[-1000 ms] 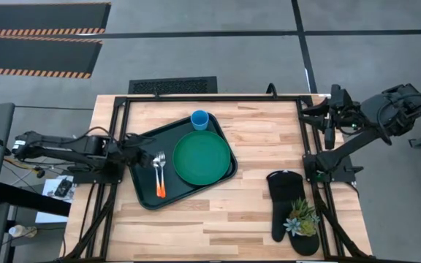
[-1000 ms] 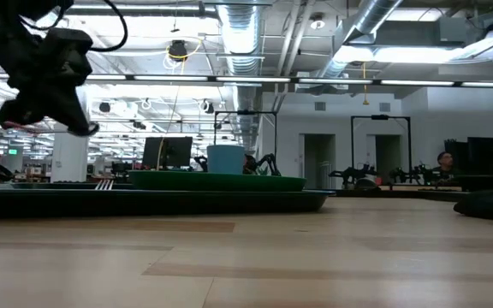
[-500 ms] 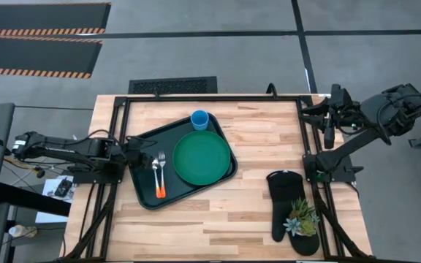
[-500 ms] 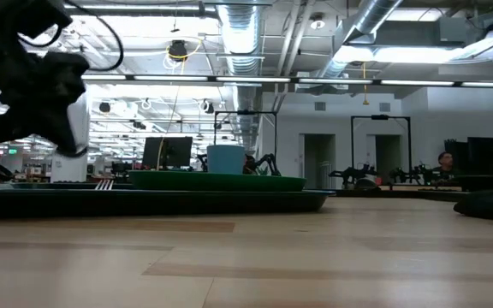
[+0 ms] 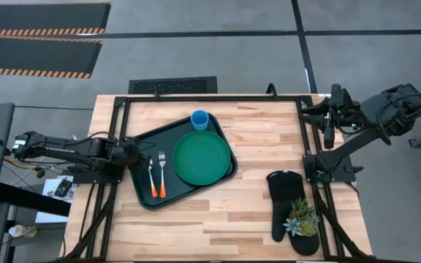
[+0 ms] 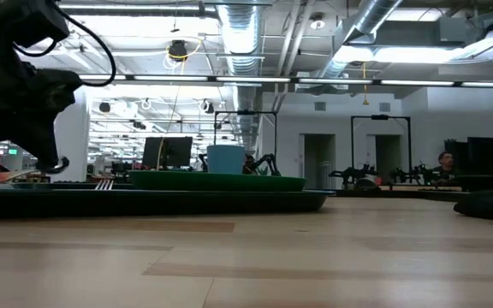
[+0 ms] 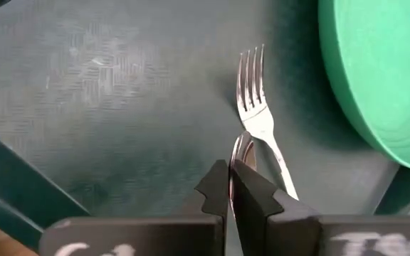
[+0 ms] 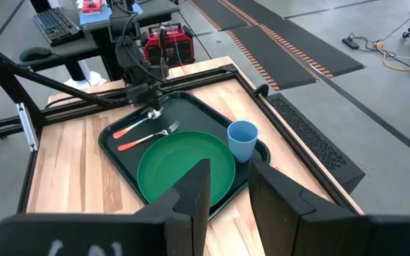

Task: Pick and place plate/cup/fork/spoon on tray
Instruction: Put the orange spoon on the black tray to the left of the orange fork

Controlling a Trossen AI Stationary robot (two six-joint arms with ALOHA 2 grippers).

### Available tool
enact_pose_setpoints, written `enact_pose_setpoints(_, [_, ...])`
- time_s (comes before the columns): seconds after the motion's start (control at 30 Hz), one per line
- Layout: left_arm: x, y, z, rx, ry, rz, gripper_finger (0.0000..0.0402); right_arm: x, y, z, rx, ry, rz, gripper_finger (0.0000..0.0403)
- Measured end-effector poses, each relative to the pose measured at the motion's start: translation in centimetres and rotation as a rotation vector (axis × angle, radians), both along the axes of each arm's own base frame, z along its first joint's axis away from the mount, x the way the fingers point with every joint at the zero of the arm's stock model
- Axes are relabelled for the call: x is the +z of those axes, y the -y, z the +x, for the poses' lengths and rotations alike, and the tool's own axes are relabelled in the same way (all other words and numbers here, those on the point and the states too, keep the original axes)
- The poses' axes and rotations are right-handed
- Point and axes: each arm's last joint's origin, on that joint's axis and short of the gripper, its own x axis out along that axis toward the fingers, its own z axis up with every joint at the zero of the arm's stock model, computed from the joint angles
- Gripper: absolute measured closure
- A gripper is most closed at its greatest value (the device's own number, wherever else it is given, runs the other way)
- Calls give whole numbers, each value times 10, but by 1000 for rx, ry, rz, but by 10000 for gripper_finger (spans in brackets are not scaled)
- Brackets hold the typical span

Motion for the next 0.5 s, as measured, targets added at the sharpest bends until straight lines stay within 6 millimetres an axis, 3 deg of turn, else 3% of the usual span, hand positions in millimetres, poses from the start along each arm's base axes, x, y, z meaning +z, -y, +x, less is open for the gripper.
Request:
enact_pose_setpoints(0.3, [-18, 2, -2, 17, -10, -60, 401, 1, 0, 0, -1, 7, 5, 282])
enact_pose_setpoints(0.5, [-19, 2, -1, 19, -2, -36, 402, 1, 0, 0, -1, 10, 6, 282])
